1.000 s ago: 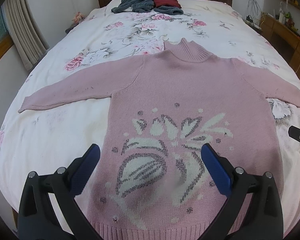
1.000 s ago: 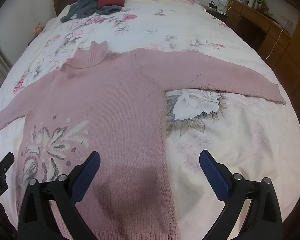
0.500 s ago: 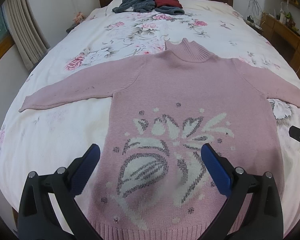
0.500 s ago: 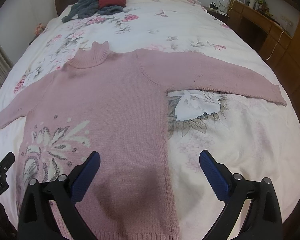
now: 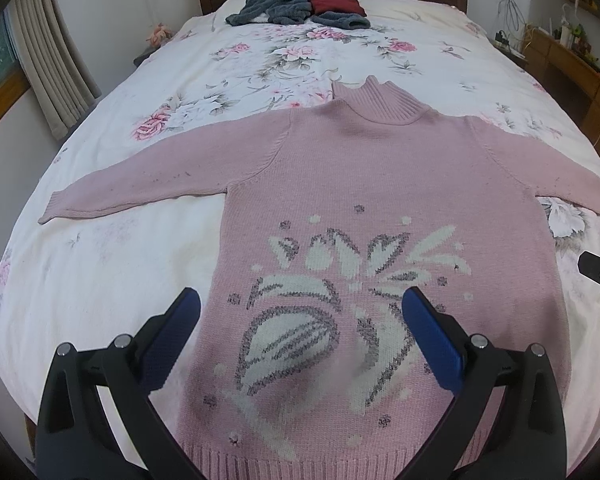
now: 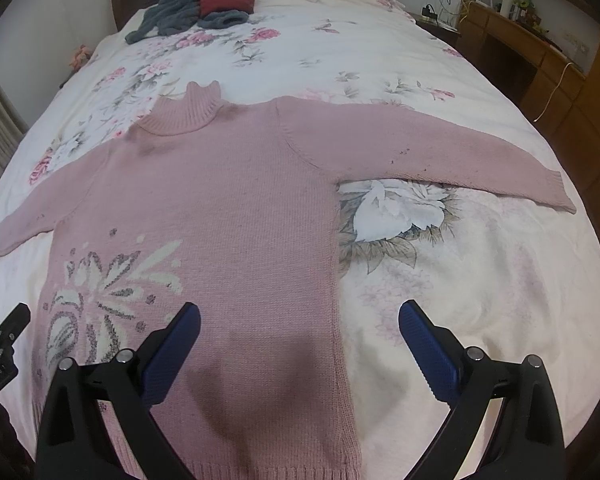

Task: Fold small clothes

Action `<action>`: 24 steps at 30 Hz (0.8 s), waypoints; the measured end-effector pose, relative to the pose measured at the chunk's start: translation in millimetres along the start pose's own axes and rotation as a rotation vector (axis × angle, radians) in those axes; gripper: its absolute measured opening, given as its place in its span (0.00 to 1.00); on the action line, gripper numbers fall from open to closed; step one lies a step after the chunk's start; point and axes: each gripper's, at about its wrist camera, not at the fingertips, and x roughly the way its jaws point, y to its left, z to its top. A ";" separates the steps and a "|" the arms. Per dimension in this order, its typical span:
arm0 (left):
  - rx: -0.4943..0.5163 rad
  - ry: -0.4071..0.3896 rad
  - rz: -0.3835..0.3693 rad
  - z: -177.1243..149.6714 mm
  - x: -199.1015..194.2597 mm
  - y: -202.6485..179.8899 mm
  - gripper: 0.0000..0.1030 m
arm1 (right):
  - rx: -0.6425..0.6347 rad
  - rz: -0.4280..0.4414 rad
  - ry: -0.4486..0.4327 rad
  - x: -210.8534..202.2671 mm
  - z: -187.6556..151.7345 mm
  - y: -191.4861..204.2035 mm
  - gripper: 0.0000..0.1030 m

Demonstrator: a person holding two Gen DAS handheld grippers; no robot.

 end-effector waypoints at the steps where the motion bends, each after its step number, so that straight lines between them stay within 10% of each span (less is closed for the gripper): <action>1: 0.001 0.000 0.000 0.0 0.1 0.0 0.97 | -0.001 -0.001 0.000 0.1 0.0 0.2 0.96; 24: 0.018 -0.013 -0.044 6.8 11.5 -14.5 0.97 | 0.081 0.024 0.005 17.4 16.4 -53.2 0.96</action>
